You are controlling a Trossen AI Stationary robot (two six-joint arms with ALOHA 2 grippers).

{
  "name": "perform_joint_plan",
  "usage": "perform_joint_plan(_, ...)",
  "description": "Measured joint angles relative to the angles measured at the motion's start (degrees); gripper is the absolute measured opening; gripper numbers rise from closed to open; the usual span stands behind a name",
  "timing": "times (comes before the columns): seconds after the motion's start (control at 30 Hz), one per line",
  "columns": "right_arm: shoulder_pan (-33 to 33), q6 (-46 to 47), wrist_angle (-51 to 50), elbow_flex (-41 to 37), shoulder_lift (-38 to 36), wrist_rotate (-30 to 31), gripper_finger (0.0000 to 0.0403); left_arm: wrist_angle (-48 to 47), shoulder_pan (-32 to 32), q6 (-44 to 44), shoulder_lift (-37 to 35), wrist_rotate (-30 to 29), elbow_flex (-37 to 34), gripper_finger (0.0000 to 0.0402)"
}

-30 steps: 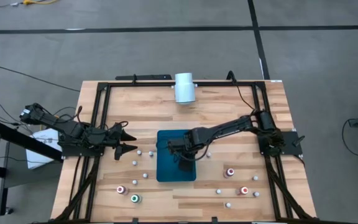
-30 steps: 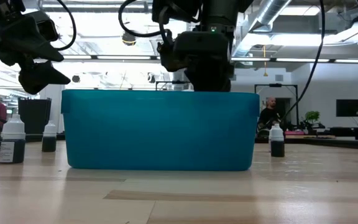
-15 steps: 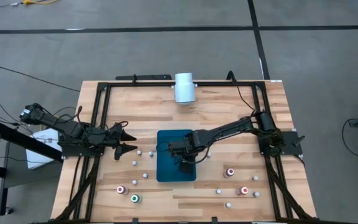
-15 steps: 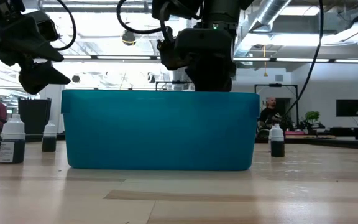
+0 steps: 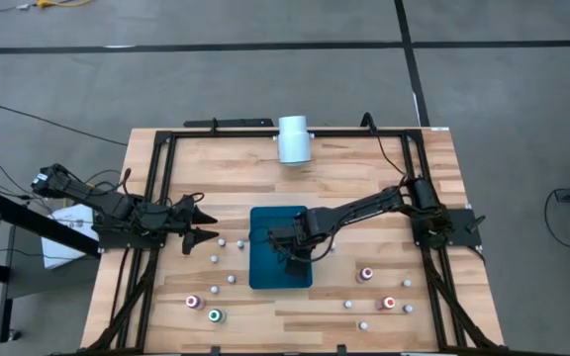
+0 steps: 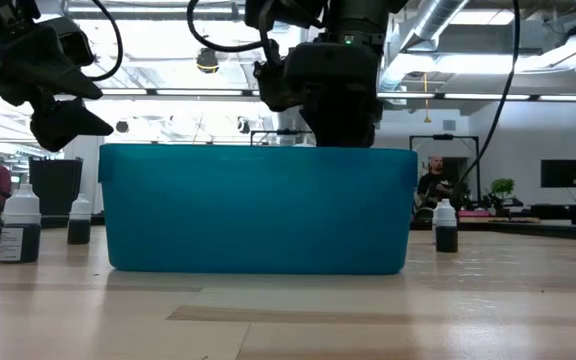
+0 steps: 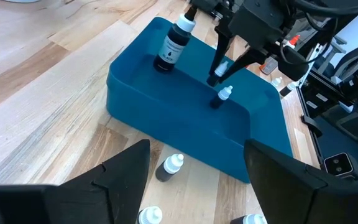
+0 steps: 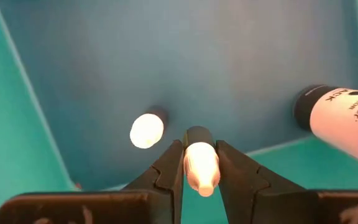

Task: Pick & Place food coloring
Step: Put the small green food coloring bottle into the blue bin

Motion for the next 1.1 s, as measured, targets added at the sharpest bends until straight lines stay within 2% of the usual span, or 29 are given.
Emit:
perform_joint_plan(0.23, 0.5, 0.8, 0.1, 0.7, 3.2, 1.2, 0.0071, 0.0, 0.0, 0.0, 0.0, 0.0, 0.0, 0.0252)
perform_joint_plan(0.37, 1.5, 1.5, -0.7, 1.3, 3.5, 2.8, 0.0071, 0.1, 0.0, 0.0, 0.0, 0.0, 0.0, 0.0252)
perform_joint_plan(0.6, 1.5, 1.5, -0.2, 1.4, 3.1, 2.0, 0.0075, 0.0, 0.0, 0.0, 0.0, 0.0, 0.0, 0.0252)
perform_joint_plan(1.1, 1.5, 1.5, -0.2, 1.4, 3.1, 2.2, 0.0141, 0.0, 0.0, 0.1, 0.0, 0.0, 0.0, 0.0252)
